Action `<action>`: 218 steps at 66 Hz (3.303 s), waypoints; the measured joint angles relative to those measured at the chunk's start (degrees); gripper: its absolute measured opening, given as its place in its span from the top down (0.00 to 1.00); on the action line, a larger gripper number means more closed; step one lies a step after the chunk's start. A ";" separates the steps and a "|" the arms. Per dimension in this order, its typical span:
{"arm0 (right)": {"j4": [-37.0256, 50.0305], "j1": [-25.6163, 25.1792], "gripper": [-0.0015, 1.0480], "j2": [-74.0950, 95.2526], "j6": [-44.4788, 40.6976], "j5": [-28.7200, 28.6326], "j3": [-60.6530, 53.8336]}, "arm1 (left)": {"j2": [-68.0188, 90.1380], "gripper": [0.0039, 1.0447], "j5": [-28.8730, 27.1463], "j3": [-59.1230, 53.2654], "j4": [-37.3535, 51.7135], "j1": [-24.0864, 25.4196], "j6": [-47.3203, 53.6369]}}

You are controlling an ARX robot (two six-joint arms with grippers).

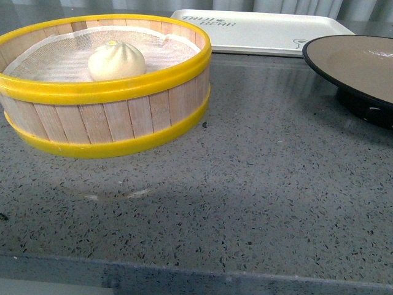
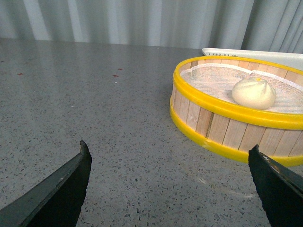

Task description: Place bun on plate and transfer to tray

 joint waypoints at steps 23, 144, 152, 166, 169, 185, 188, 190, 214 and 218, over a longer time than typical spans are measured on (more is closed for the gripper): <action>0.00 0.00 0.09 0.00 0.00 0.02 0.00 | 0.00 0.06 0.00 0.00 0.00 0.00 0.00; 0.00 0.00 0.09 0.00 0.00 0.02 0.00 | 63.73 0.06 -12.31 36.44 18.88 -13.42 -8.20; 0.00 0.00 0.09 0.00 0.00 0.02 0.00 | 73.31 0.06 -8.48 49.48 12.74 -15.19 -5.42; 0.00 0.00 0.09 0.00 0.00 0.02 0.00 | 80.21 0.06 -5.90 59.41 1.68 -17.25 -2.36; 0.00 0.00 0.09 0.00 -0.02 0.02 0.00 | 80.96 0.06 -5.81 60.15 -0.31 -17.59 -1.88; 0.00 0.00 0.09 0.00 0.00 0.02 0.00 | 82.88 0.06 -2.86 61.07 -7.76 -19.19 -0.70; 0.00 0.00 0.09 0.00 0.00 0.02 0.00 | 83.10 0.06 -2.78 61.20 -8.02 -19.52 -0.74; 0.00 0.00 0.09 0.00 0.00 0.02 0.00 | 83.21 0.06 -2.49 61.31 -8.15 -19.65 -0.74; 0.00 0.00 0.09 0.00 0.00 0.02 0.00 | 86.71 0.06 -4.55 62.51 -11.67 -21.62 2.10; 0.00 0.00 0.09 0.00 0.00 0.02 0.00 | 87.21 0.06 -5.03 62.69 -12.15 -21.79 2.89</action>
